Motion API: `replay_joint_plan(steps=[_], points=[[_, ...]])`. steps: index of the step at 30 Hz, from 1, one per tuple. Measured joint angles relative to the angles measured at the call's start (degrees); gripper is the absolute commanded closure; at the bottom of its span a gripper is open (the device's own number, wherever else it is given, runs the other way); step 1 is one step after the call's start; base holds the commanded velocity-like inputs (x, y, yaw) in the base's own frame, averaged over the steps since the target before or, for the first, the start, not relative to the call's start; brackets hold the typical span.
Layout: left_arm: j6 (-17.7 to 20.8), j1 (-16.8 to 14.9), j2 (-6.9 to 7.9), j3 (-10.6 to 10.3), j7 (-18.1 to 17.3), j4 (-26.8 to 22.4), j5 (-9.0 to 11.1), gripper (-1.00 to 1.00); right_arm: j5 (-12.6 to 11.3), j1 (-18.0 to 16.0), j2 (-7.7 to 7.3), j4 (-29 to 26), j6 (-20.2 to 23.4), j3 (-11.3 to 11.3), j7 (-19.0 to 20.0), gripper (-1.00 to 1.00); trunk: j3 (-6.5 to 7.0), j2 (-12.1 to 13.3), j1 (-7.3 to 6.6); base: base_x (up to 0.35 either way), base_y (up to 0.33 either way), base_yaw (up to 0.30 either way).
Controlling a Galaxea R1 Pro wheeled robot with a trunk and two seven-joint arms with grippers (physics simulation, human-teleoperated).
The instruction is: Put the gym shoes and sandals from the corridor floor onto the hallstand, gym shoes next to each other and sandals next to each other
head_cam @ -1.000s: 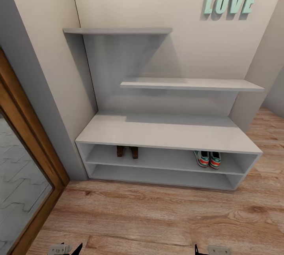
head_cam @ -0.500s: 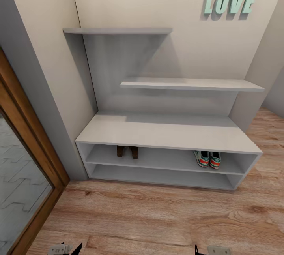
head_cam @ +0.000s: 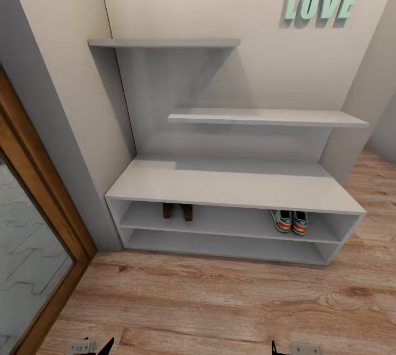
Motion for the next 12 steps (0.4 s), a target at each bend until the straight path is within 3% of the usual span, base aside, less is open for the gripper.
replay_joint_plan(steps=[12], points=[[0.0, 0.0, 0.05, 0.0, 0.0, 0.0, 0.1, -1.00, 0.0, 0.0, 0.02, 0.0, 0.0, 0.0, 0.0, -1.00, 0.00, 0.0, 0.00, 0.000, 0.000, 0.000]])
